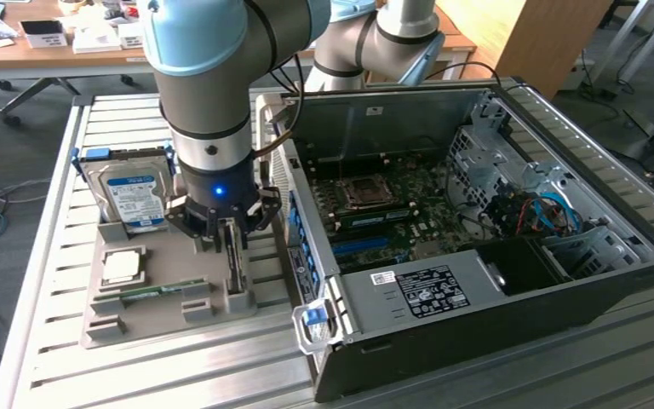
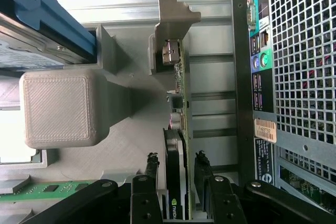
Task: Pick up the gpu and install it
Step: 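Pick up the gpu and move the gpu toward the slot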
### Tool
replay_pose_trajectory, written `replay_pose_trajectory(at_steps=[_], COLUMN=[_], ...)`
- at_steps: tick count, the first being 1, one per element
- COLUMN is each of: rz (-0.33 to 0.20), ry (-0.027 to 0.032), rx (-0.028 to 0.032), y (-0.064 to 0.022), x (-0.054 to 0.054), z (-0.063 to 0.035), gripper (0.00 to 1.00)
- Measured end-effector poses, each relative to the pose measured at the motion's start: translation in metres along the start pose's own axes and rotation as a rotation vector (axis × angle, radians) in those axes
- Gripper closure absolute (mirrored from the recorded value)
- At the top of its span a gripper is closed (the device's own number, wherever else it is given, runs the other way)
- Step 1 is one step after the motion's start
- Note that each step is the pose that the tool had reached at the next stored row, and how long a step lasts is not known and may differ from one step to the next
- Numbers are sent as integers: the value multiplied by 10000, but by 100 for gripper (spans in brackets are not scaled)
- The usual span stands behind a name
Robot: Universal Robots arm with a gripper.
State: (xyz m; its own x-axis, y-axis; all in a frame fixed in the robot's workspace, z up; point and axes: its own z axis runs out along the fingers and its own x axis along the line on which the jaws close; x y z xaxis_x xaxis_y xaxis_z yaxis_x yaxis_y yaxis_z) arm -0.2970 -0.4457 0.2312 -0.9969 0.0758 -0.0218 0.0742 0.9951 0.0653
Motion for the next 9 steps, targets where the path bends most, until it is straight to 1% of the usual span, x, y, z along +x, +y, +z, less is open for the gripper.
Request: replay_pose_trajectory(at_steps=[4,6,7,9], rz=[0,0,0,0], ry=[0,0,0,0], rx=[0,0,0,0], y=[0,0,0,0], x=[0,0,0,0], z=[0,0,0,0], gripper=[58,60,67,67])
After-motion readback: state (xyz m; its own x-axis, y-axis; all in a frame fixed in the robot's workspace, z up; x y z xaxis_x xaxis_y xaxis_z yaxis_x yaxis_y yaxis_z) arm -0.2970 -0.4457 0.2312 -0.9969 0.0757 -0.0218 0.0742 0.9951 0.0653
